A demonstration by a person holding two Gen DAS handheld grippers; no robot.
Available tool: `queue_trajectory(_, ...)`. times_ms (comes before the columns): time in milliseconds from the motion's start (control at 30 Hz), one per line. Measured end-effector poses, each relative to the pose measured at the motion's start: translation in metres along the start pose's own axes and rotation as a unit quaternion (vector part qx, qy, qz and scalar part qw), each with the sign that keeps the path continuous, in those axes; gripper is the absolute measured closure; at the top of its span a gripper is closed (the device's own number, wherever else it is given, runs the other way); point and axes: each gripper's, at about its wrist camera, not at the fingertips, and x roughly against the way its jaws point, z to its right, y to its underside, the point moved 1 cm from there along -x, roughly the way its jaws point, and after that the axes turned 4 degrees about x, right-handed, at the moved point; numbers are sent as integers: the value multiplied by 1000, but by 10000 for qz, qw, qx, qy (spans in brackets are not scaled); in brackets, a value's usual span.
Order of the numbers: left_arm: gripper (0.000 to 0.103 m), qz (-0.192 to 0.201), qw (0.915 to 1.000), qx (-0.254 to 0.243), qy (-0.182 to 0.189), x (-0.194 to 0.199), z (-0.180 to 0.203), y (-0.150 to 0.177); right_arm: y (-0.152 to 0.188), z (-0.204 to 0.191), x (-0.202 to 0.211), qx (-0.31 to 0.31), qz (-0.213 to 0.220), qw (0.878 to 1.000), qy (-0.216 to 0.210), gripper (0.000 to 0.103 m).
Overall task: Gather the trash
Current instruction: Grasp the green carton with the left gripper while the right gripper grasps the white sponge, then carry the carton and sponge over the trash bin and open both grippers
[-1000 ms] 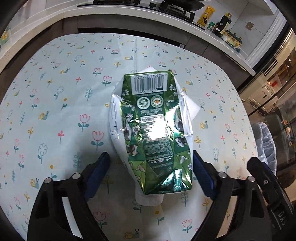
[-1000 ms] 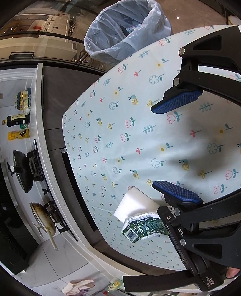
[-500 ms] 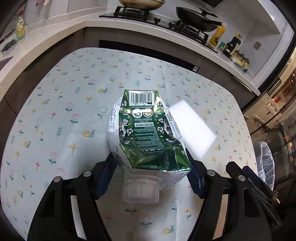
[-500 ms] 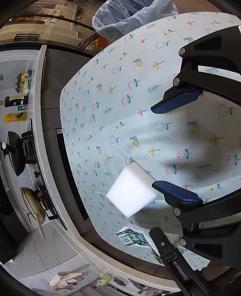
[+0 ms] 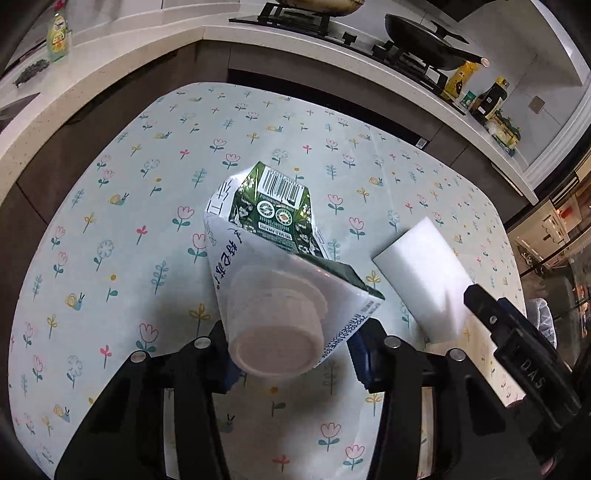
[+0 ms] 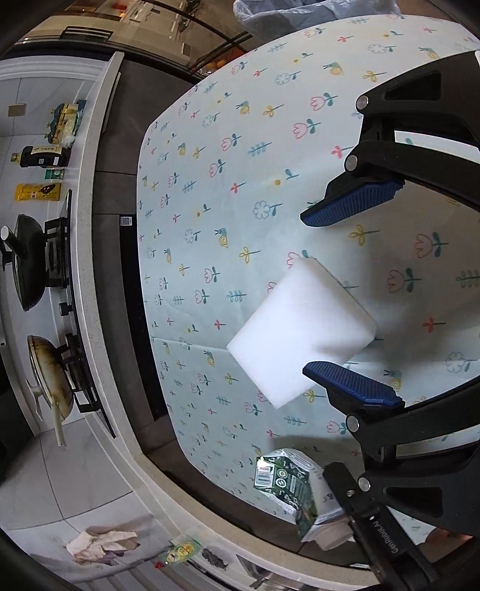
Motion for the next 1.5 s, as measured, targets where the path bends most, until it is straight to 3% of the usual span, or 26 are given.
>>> queue_trajectory(100,57,-93,9999,123,48,-6,-7,0,-9,-3,-9,112,-42,9999,-70,23)
queue_trajectory(167,49,-63,9997,223,22,-7,-13,-1,-12,-11,-18,306,-154,9993,-145,20)
queue_trajectory(233,28,14,9994,333,4,-5,-18,-2,-12,-22,-28,604,-261,9976,-207,19)
queue_trajectory(367,16,87,9992,389,-13,-5,-26,-9,-5,-32,-38,909,-383,9946,-336,16)
queue_trajectory(500,16,-21,9994,333,-116,-19,-29,-14,2,-38,-41,1005,-505,9921,-554,16)
queue_trajectory(667,20,36,9996,96,-276,-25,-25,-12,12,-49,-44,1277,-549,9893,-450,19)
queue_trajectory(700,28,82,9994,55,-332,-25,-25,-12,13,-50,-44,1285,-560,9891,-441,24)
queue_trajectory(733,27,80,9995,13,-318,-24,-25,-12,13,-51,-46,1284,-614,9886,-487,36)
queue_trajectory(800,27,43,9997,42,-230,-23,-25,-13,13,-52,-44,1276,-581,9887,-534,49)
queue_trajectory(833,27,31,9998,56,-186,-22,-24,-13,13,-52,-43,1260,-609,9884,-585,64)
queue_trajectory(900,27,13,9999,59,-130,-20,-23,-12,13,-52,-39,1181,-621,9890,-637,73)
queue_trajectory(1200,27,92,9999,-88,83,1,1,-2,19,-32,-3,832,-382,9940,-600,73)
queue_trajectory(1500,27,190,9974,-561,404,34,57,21,32,16,53,302,-110,9988,-381,73)
